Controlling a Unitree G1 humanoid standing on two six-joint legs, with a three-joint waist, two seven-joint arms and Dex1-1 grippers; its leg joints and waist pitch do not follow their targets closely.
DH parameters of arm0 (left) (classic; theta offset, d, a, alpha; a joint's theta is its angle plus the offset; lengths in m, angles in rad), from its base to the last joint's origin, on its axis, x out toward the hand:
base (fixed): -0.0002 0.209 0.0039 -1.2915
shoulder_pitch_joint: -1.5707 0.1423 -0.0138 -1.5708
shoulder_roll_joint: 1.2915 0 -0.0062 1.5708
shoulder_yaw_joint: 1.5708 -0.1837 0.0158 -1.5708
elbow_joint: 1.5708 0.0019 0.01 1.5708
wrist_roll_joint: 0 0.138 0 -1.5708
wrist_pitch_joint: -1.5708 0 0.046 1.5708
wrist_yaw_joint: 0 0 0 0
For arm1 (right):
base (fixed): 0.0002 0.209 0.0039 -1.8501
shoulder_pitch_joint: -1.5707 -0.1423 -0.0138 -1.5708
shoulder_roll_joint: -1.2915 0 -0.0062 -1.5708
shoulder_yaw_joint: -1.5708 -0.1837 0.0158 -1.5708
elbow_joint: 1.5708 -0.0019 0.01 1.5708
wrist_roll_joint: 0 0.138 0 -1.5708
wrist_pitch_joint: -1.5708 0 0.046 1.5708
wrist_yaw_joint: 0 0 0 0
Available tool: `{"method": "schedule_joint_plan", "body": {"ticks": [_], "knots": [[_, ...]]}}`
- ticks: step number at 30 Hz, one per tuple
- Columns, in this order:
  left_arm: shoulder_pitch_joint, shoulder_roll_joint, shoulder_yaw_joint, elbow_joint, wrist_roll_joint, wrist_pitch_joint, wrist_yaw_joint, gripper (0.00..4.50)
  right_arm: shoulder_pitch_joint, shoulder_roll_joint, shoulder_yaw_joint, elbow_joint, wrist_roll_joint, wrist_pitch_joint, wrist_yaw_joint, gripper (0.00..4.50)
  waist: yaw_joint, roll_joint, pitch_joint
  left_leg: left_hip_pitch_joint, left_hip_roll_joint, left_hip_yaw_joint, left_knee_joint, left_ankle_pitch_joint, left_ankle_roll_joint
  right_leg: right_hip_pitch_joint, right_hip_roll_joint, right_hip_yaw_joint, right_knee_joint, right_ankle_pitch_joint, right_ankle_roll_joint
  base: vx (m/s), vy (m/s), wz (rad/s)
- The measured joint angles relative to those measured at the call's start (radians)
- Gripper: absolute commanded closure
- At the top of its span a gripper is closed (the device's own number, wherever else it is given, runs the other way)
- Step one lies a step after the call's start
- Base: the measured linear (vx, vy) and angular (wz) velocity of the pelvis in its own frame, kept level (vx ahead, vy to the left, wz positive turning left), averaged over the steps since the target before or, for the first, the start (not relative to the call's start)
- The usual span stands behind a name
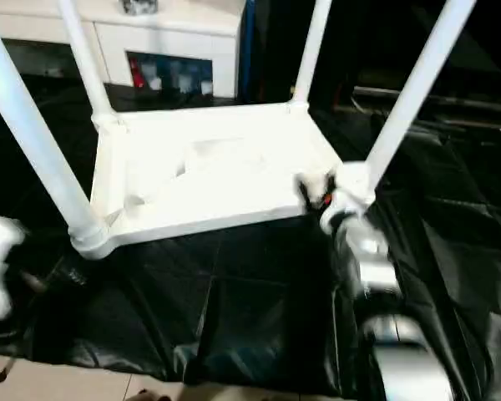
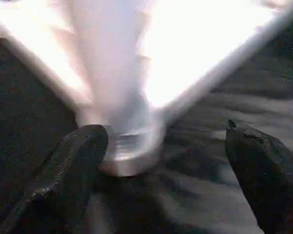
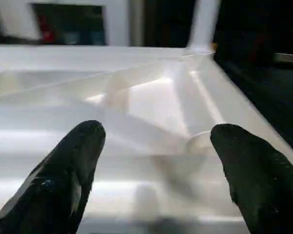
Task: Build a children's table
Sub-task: Rotate leg to tighten, then rotate table base
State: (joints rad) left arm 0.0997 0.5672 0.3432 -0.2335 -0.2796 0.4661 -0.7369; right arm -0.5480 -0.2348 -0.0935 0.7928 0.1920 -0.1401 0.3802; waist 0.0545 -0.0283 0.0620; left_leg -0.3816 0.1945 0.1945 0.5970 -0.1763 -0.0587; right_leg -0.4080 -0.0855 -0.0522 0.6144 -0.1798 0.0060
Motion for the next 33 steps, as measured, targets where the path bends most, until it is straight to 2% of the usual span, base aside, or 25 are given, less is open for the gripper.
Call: {"method": "schedule_joint_plan", "body": {"ticks": [2,7,10,14,18,22,25,27,30,33], "knots": [[-0.027,-0.034,0.015,0.030,-0.001,-0.044,0.037,0.05,0.061,-0.015,0.024,-0.075,-0.011,0.016,0.014,0.52,0.005,0.000,0.000,0.000,0.000,0.000,0.000,0.000,0.000,0.001,0.000,0.001,-0.001,0.000,0.000,0.000,0.000,0.00],[-0.105,-0.103,0.005,0.054,-0.009,-0.078,0.072,0.05,0.137,-0.022,0.023,-0.145,-0.036,0.066,-0.024,0.52,0.005,0.000,0.000,0.001,-0.001,0.000,0.000,0.000,0.000,0.002,0.001,0.004,-0.001,0.000,0.000,0.000,0.000,0.00],[-0.178,-0.135,-0.016,0.121,-0.005,-0.127,0.117,0.05,0.191,-0.033,0.012,-0.207,-0.039,0.127,-0.073,0.52,0.004,0.000,0.000,0.002,-0.001,0.000,0.000,0.000,0.000,0.002,0.002,0.006,0.000,0.001,0.001,0.000,0.000,0.00],[-0.244,-0.172,-0.036,0.187,0.004,-0.165,0.157,0.05,0.215,-0.034,-0.017,-0.253,-0.056,0.181,-0.158,0.52,-0.004,0.000,0.000,0.003,-0.001,0.000,0.000,0.000,0.000,0.001,0.003,0.007,0.000,0.001,0.002,0.000,0.000,0.00],[-0.308,-0.218,-0.045,0.243,0.009,-0.193,0.190,0.05,0.223,-0.013,-0.045,-0.300,-0.077,0.214,-0.269,0.52,-0.010,-0.002,-0.001,0.003,0.000,0.000,0.000,0.000,0.000,0.001,0.005,0.008,0.000,0.001,0.002,0.000,0.000,0.00],[-0.328,-0.232,-0.047,0.256,-0.027,-0.200,0.172,0.05,0.228,-0.009,-0.042,-0.304,-0.100,0.250,-0.317,0.52,-0.012,-0.005,-0.002,0.003,0.000,0.000,0.000,0.000,0.000,0.001,0.006,0.009,-0.001,0.001,0.002,0.000,0.000,0.00],[-0.327,-0.229,-0.062,0.246,-0.078,-0.173,0.120,0.05,0.216,-0.006,-0.006,-0.255,-0.127,0.278,-0.317,0.52,-0.008,-0.006,-0.003,0.002,0.000,0.000,0.000,0.000,0.000,0.000,0.006,0.011,-0.001,0.001,0.002,0.000,0.000,0.00],[-0.298,-0.204,-0.072,0.203,-0.130,-0.124,0.051,0.05,0.172,-0.002,0.028,-0.187,-0.146,0.290,-0.302,0.52,-0.011,-0.006,-0.003,0.002,-0.001,0.001,0.001,0.000,0.000,0.000,0.006,0.012,-0.001,0.003,-0.001,0.000,0.000,0.00],[-0.265,-0.189,-0.111,0.139,-0.192,-0.067,-0.037,0.05,0.129,0.011,0.044,-0.150,-0.155,0.288,-0.282,0.52,-0.007,-0.006,-0.003,0.000,-0.001,0.001,0.002,0.000,0.000,0.000,0.006,0.013,-0.002,0.003,-0.001,0.000,0.000,0.00],[-0.244,-0.160,-0.142,0.096,-0.229,-0.023,-0.082,0.05,0.093,0.035,0.065,-0.116,-0.160,0.280,-0.247,0.52,-0.009,-0.010,-0.005,0.001,0.000,0.001,0.001,0.000,0.000,-0.001,0.007,0.013,-0.001,0.003,-0.001,0.000,0.000,0.00]]}}
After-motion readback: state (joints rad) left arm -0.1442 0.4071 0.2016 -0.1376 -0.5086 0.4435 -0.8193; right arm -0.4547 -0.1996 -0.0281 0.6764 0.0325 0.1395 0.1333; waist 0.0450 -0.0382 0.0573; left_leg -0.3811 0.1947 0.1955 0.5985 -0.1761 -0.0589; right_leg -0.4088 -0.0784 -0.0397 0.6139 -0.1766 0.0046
